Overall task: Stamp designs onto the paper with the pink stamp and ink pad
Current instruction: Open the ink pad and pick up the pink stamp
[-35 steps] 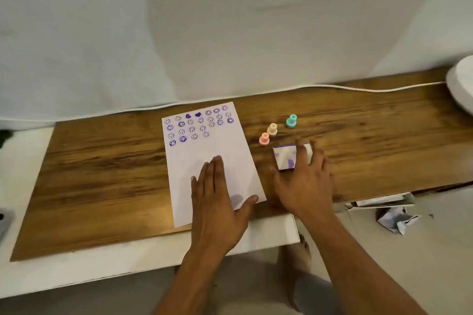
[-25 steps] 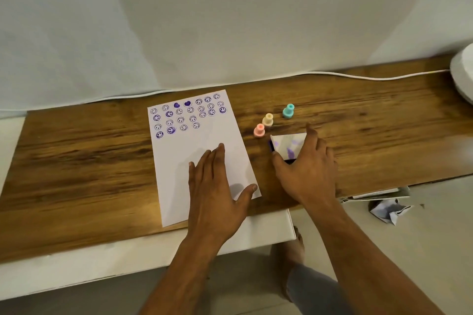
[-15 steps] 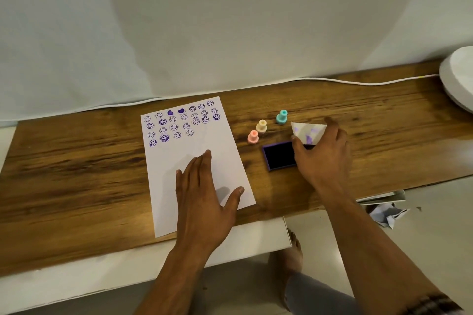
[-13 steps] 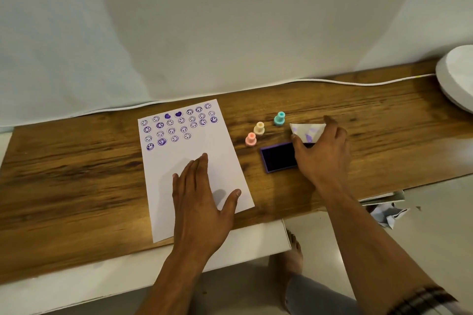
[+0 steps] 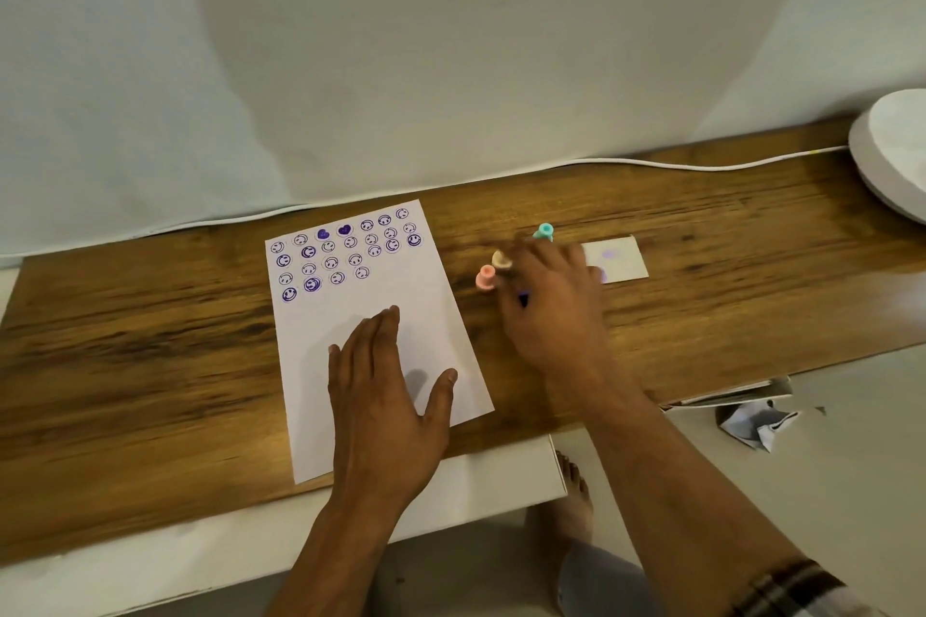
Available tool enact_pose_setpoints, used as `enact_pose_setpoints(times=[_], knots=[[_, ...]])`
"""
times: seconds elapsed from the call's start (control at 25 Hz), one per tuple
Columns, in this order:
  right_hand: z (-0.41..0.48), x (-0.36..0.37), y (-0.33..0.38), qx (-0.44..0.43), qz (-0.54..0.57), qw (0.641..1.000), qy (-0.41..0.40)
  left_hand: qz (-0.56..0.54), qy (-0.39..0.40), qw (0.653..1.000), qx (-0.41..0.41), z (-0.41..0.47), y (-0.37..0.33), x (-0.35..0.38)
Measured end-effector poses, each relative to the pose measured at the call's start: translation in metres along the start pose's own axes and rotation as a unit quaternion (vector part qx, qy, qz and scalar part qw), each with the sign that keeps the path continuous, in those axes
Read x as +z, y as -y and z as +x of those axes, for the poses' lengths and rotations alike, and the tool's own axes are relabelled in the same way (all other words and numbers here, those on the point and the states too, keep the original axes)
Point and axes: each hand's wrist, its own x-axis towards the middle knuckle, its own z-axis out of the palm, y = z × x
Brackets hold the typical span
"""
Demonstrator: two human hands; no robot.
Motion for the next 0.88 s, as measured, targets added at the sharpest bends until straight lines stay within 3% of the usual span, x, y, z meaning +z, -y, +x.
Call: enact_pose_setpoints(times=[0.12, 0.24, 0.32, 0.44, 0.52, 0.88], knots=[[-0.005, 0.009, 0.013, -0.035, -0.015, 0.999, 0.02, -0.004, -0.012, 1.0, -0.003, 0.0, -0.001, -0.001], [-0.003, 0.01, 0.018, -0.012, -0.008, 0.999, 0.03, -0.014, -0.015, 1.0, -0.002, -0.001, -0.002, -0.003], [-0.005, 0.004, 0.023, 0.069, 0.107, 0.991, 0.03, -0.042, -0.013, 0.999, -0.013, 0.0, -0.002, -0.006], [-0.02, -0.006, 0.032, 0.15, 0.357, 0.92, 0.066, -0.164, 0.007, 0.985, -0.055, 0.005, -0.003, -0.012], [-0.034, -0.01, 0.039, 0.155, 0.441, 0.88, 0.087, -0.217, 0.029, 0.973, -0.071, 0.008, -0.005, -0.016], [-0.068, -0.007, 0.042, 0.21, 0.469, 0.853, 0.088, -0.281, 0.068, 0.954, -0.078, 0.005, -0.005, -0.023]])
